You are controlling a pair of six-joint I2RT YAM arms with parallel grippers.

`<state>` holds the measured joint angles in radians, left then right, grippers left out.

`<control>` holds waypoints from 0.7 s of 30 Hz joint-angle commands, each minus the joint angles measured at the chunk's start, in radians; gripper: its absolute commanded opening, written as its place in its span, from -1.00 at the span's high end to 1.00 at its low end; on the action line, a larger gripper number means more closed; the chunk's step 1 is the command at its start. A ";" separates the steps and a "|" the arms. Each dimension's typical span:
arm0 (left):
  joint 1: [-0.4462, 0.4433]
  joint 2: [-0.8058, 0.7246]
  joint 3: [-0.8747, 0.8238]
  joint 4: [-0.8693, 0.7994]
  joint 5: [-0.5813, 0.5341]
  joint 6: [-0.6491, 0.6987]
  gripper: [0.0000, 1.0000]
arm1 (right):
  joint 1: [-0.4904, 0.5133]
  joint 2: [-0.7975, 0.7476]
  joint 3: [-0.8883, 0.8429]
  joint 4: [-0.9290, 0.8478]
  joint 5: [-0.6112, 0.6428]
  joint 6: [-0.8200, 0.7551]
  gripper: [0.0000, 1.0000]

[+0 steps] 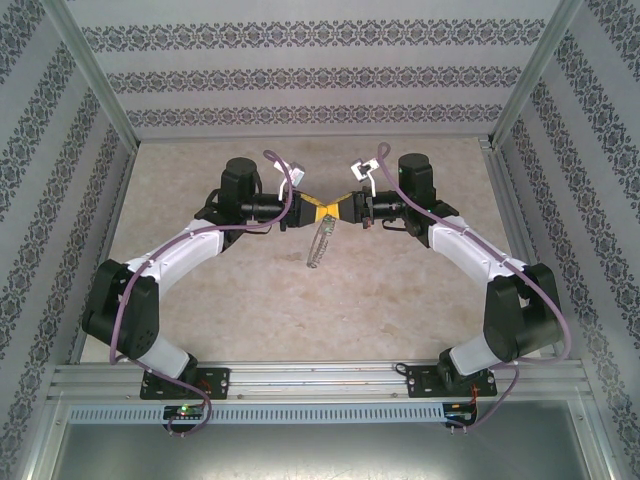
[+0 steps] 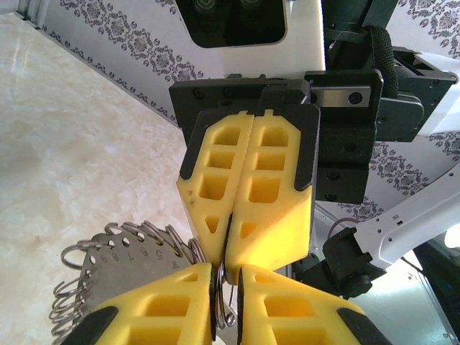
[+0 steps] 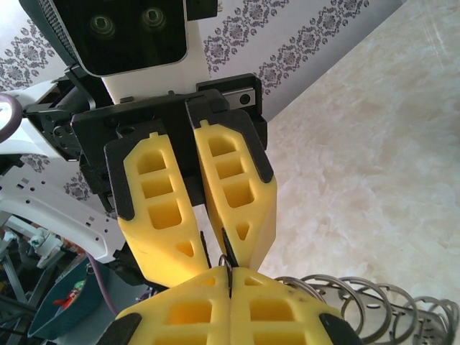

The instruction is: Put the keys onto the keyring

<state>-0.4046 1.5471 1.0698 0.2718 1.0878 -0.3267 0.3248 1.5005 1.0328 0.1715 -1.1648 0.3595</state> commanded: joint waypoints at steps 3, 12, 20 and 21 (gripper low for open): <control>-0.008 0.000 -0.016 0.076 0.024 -0.019 0.77 | 0.001 -0.001 0.010 0.063 0.005 -0.013 1.00; -0.008 -0.005 -0.031 0.142 0.018 -0.049 0.91 | 0.002 -0.005 -0.002 0.094 0.016 0.010 1.00; -0.009 -0.027 -0.059 0.164 -0.028 -0.034 1.00 | 0.004 -0.027 -0.020 0.121 0.039 0.033 1.00; -0.008 -0.029 -0.063 0.172 -0.030 -0.033 1.00 | 0.004 -0.030 -0.022 0.123 0.046 0.033 1.00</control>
<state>-0.4038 1.5448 1.0245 0.3759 1.0569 -0.3714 0.3233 1.5005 1.0153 0.2256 -1.1393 0.3721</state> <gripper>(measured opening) 0.052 0.056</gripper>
